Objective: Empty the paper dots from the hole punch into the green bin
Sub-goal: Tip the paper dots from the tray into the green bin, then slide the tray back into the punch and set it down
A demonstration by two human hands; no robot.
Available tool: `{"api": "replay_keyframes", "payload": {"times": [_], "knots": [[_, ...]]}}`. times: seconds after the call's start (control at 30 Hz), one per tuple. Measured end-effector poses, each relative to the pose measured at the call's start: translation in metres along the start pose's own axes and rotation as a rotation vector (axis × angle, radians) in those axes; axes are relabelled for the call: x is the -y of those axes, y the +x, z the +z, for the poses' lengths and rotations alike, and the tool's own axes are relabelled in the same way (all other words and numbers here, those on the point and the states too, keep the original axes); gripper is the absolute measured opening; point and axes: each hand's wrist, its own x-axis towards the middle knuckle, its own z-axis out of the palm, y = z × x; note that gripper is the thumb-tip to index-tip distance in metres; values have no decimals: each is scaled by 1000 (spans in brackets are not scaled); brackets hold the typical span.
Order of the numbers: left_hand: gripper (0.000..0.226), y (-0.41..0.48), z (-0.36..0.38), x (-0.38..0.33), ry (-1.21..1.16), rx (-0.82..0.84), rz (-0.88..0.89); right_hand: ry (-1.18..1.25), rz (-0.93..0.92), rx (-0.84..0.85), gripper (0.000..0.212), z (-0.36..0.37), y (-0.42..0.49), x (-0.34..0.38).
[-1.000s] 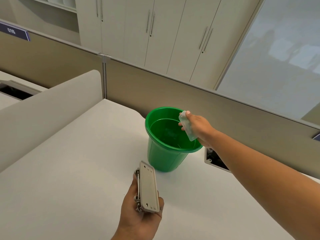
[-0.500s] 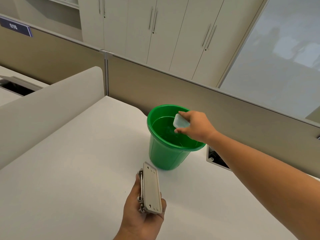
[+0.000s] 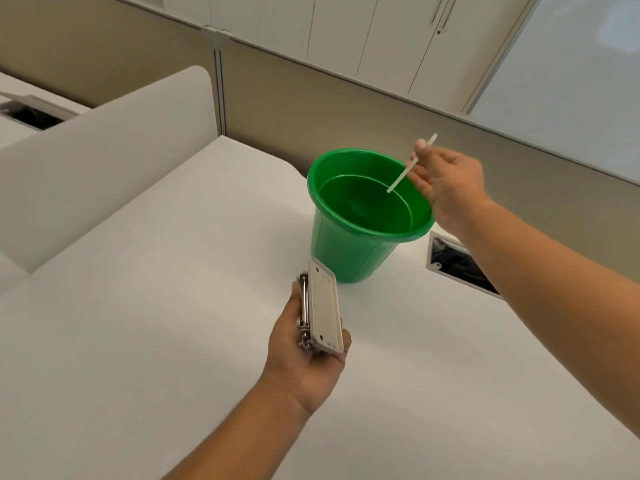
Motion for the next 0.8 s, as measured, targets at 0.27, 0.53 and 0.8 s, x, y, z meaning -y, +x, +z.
{"api": "replay_keyframes", "payload": {"times": [0.27,0.53,0.8], "knots": [[39,-15,1,10,138,29,5,524,98,135,51,-29,-105,27],[44,-55,-14,38,588,34,194,460,422,18,62,-65,-253,-58],[48,-88,-39,78,988,119,233,545,551,25,55,-64,-328,-105]]}}
